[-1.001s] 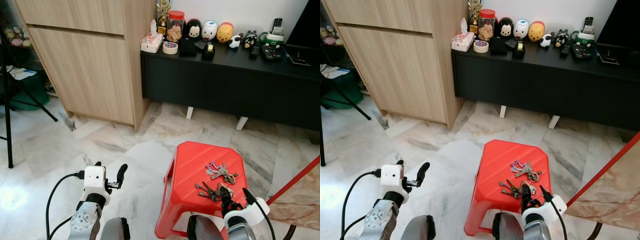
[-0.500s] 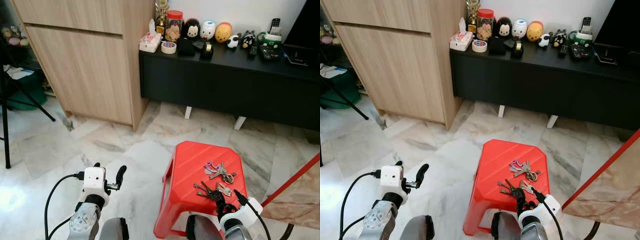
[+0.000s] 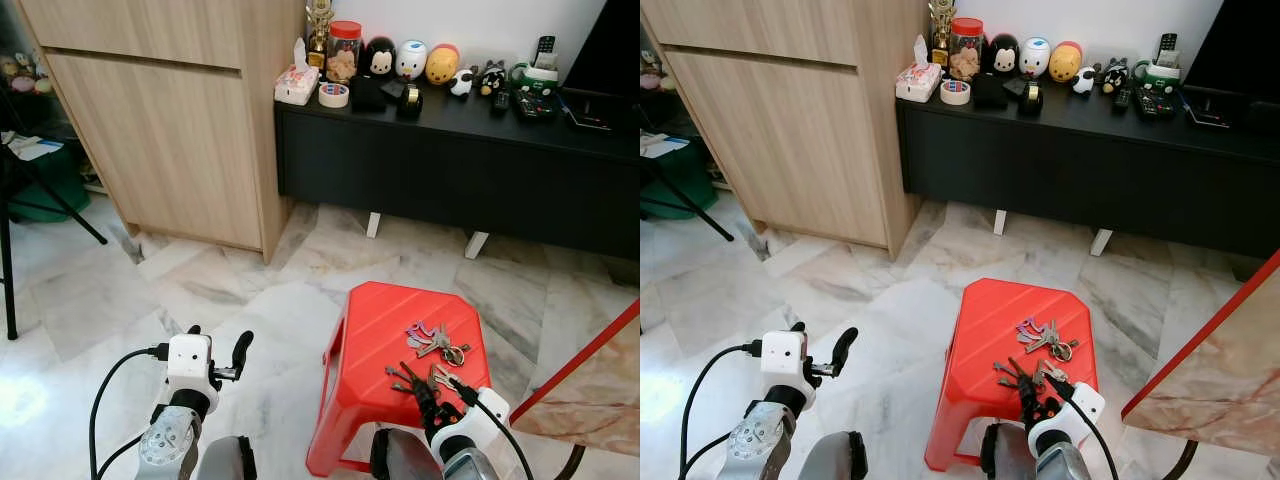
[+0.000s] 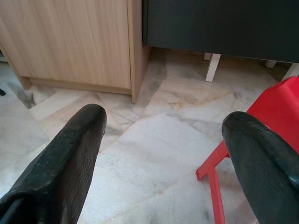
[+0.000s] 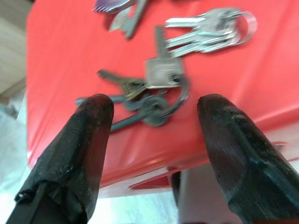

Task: Hang keys on a hook

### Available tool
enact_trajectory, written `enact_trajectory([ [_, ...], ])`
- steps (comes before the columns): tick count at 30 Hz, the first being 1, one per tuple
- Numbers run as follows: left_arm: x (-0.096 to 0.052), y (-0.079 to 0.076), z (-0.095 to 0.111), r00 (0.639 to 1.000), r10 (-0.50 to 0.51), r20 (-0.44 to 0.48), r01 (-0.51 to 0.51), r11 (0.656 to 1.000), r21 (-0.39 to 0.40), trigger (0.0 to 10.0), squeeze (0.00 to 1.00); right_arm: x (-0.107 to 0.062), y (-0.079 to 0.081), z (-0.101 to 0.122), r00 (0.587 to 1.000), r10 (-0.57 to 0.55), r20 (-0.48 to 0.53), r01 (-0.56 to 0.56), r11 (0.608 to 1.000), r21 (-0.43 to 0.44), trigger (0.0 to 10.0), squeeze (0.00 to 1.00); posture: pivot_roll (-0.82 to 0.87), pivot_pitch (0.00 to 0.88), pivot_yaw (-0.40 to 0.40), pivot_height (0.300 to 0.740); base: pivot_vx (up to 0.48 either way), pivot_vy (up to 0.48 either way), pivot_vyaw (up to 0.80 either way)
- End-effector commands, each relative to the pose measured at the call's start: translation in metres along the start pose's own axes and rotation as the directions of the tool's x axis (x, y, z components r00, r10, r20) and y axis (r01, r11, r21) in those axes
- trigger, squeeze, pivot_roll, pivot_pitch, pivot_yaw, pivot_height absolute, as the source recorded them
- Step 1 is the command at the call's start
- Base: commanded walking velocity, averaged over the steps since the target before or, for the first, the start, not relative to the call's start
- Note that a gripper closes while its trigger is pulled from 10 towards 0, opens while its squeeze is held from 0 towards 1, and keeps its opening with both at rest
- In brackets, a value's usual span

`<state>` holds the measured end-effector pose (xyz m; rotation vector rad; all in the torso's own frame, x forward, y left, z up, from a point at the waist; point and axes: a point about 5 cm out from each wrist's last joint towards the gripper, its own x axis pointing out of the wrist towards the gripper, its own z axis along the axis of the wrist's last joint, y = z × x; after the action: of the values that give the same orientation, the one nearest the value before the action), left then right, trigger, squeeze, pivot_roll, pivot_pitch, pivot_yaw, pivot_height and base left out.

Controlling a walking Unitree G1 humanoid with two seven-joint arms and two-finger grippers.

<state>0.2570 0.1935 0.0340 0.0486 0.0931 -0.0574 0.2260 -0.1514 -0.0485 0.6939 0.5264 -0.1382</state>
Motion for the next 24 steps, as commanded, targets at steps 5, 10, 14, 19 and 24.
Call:
enact_trajectory([
  [5,-0.003,-0.005,-0.006,1.000,-0.010,-0.016,0.010,1.000,0.000,10.0,0.00,0.001,0.004,-0.005,0.999,0.017,-0.026,-0.018,1.000,-0.009,10.0,0.00,0.08,0.037,-0.081,0.597,0.000,0.000,0.00],
  [10,-0.002,-0.004,-0.005,1.000,-0.006,-0.014,0.006,1.000,-0.001,10.0,0.00,-0.001,-0.005,-0.008,0.999,-0.026,-0.043,0.026,1.000,-0.013,10.0,0.00,0.08,0.042,-0.082,0.597,0.000,0.000,0.00],
  [14,-0.002,-0.005,-0.005,1.000,-0.005,-0.011,0.005,1.000,0.000,10.0,0.00,-0.002,-0.012,-0.007,0.997,-0.062,-0.041,0.062,0.998,-0.005,10.0,0.00,0.08,0.047,-0.084,0.597,0.000,0.000,0.00],
  [19,-0.003,-0.006,-0.006,1.000,-0.019,-0.014,0.019,1.000,0.024,10.0,0.00,-0.003,-0.016,-0.006,0.996,-0.078,-0.034,0.078,0.997,0.000,10.0,0.00,0.08,0.052,-0.084,0.597,0.000,0.000,0.00],
  [24,-0.003,-0.006,-0.006,1.000,-0.014,-0.012,0.014,1.000,0.018,10.0,0.00,-0.003,-0.016,-0.005,0.997,-0.078,-0.012,0.079,0.997,0.028,10.0,0.00,0.08,0.056,-0.081,0.597,0.000,0.000,0.00],
])
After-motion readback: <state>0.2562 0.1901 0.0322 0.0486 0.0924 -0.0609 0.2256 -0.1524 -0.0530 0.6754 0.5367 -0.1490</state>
